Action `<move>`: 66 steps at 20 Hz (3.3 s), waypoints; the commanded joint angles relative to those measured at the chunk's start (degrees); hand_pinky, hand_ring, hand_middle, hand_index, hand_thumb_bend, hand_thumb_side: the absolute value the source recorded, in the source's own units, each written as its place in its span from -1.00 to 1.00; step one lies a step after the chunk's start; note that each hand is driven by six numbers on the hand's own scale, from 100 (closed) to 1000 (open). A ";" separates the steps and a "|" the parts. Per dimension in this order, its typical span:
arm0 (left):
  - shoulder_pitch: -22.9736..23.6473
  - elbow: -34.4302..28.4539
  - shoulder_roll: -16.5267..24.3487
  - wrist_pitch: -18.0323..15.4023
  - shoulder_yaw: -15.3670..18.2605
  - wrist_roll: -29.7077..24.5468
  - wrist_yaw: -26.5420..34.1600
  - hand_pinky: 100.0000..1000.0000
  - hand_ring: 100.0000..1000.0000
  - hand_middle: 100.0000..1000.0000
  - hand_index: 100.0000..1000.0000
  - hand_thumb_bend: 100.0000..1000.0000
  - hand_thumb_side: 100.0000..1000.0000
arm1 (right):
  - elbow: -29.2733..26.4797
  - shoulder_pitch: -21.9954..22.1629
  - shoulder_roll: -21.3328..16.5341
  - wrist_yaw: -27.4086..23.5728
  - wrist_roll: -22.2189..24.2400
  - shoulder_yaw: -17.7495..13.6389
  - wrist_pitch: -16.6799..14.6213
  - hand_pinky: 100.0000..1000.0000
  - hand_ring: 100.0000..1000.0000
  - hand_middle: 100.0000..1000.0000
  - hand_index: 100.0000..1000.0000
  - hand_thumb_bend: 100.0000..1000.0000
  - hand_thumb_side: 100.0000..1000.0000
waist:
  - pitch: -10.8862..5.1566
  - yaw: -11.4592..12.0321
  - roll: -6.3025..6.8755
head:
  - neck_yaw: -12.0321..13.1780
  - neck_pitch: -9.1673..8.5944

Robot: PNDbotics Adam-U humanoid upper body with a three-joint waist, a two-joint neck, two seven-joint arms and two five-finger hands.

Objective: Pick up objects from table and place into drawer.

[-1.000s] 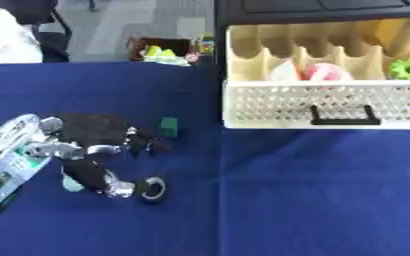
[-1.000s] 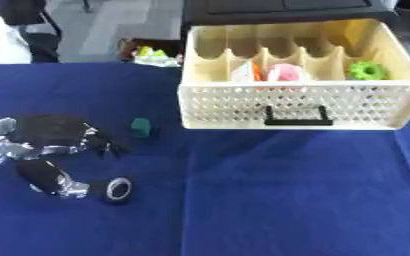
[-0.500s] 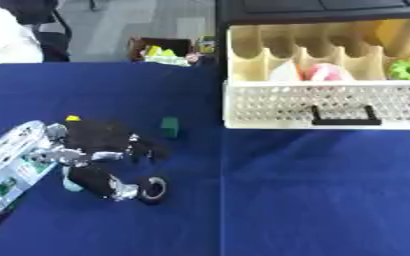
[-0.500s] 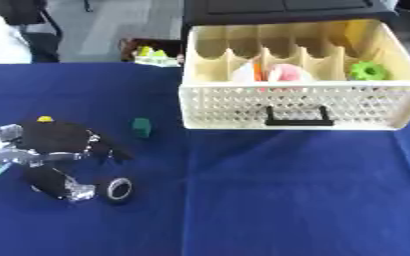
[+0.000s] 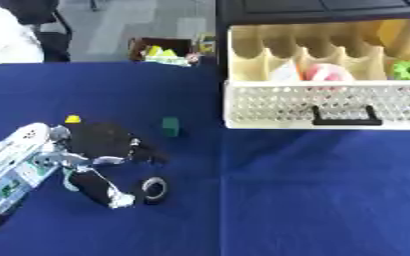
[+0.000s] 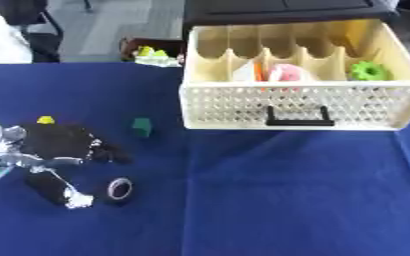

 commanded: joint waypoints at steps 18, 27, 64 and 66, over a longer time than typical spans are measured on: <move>-1.26 6.04 -2.67 -8.79 -0.67 4.53 -12.56 -0.22 -0.04 0.02 0.75 -0.44 1.00 | -0.62 0.43 -0.11 -1.89 0.51 -1.06 0.27 0.46 0.02 -0.34 0.26 -1.00 1.00 | -0.75 -0.39 -0.39 | 0.51 -0.77; -1.35 7.99 -3.44 -7.48 0.43 9.11 -13.17 -0.31 -0.11 -0.02 0.70 -0.76 0.86 | -0.62 0.83 0.08 -1.88 0.72 -1.14 0.69 0.47 0.02 -0.35 0.26 -1.00 1.00 | -0.45 -0.43 -0.66 | 0.51 -1.01; -2.63 9.40 -4.25 -2.82 1.02 9.64 -8.85 -0.73 -0.37 -0.34 0.26 -1.00 0.00 | -0.62 1.66 0.81 -2.31 1.04 -1.58 1.11 0.50 0.02 -0.35 0.24 -1.00 1.00 | -0.07 -0.45 -0.61 | 0.81 -1.45; -2.69 9.26 -4.12 -2.74 1.06 9.79 -8.66 -0.74 -0.38 -0.35 0.24 -1.00 -0.06 | -0.62 1.69 0.87 -2.32 1.11 -1.54 1.16 0.50 0.03 -0.34 0.24 -1.00 1.00 | -0.07 -0.44 -0.59 | 0.80 -1.56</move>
